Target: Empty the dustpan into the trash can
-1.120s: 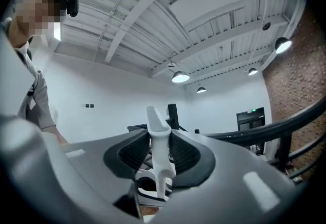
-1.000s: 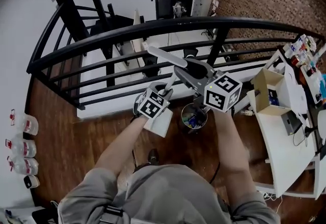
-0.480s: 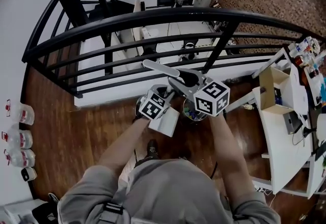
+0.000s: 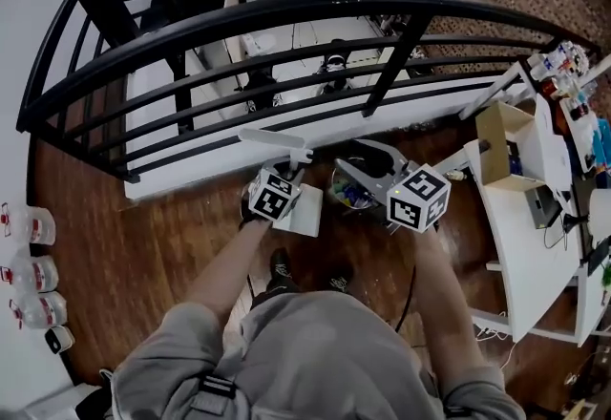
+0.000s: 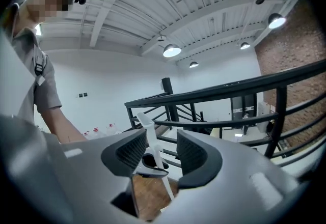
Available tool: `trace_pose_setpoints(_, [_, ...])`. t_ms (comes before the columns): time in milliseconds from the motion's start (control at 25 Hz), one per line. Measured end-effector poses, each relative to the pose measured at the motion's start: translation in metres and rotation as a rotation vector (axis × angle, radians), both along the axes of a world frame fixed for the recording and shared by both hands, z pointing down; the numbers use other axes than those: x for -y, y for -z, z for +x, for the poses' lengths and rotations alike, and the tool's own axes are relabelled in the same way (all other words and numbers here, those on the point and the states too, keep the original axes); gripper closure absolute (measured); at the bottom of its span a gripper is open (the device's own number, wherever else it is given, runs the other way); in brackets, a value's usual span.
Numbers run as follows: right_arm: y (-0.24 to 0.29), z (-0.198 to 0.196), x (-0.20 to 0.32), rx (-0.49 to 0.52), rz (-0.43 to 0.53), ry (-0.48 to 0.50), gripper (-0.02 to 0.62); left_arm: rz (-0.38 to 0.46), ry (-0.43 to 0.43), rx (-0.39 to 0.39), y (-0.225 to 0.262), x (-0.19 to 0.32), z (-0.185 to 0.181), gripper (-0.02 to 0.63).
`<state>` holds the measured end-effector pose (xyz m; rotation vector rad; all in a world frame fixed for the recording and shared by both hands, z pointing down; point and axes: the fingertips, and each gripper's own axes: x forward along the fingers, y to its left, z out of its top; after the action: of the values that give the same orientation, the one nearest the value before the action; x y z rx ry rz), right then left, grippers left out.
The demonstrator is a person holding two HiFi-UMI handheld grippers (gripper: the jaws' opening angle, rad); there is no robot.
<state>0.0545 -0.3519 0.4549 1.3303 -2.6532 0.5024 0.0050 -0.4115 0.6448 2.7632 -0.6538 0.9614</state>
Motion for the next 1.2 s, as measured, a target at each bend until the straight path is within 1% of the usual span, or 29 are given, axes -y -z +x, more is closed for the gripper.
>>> trace_pose_setpoints(80, [-0.007, 0.019, -0.007, 0.004, -0.021, -0.065, 0.431, -0.018, 0.009, 0.007, -0.012, 0.001, -0.001, 0.514])
trace_pose_setpoints(240, [-0.019, 0.044, -0.013, 0.019, -0.044, -0.168, 0.431, -0.053, 0.058, 0.007, -0.030, 0.012, -0.009, 0.513])
trace_pose_setpoints(360, [-0.030, 0.061, -0.023, 0.018, -0.072, -0.225, 0.442, -0.064, 0.085, 0.000, -0.042, 0.020, -0.008, 0.512])
trace_pose_setpoints(640, [-0.055, 0.077, -0.046, 0.005, -0.135, -0.292, 0.456, -0.092, 0.154, -0.015, -0.074, 0.038, -0.017, 0.512])
trace_pose_setpoints(880, [-0.068, 0.078, -0.053, 0.023, -0.171, -0.316, 0.477, -0.132, 0.215, 0.005, -0.100, 0.045, -0.029, 0.511])
trace_pose_setpoints(1120, [-0.074, 0.077, -0.057, 0.029, -0.196, -0.312, 0.487, -0.167, 0.302, 0.013, -0.115, 0.042, -0.045, 0.509])
trace_pose_setpoints(1200, [-0.074, 0.075, -0.055, 0.044, -0.200, -0.316, 0.502, -0.173, 0.360, 0.021, -0.119, 0.045, -0.057, 0.509])
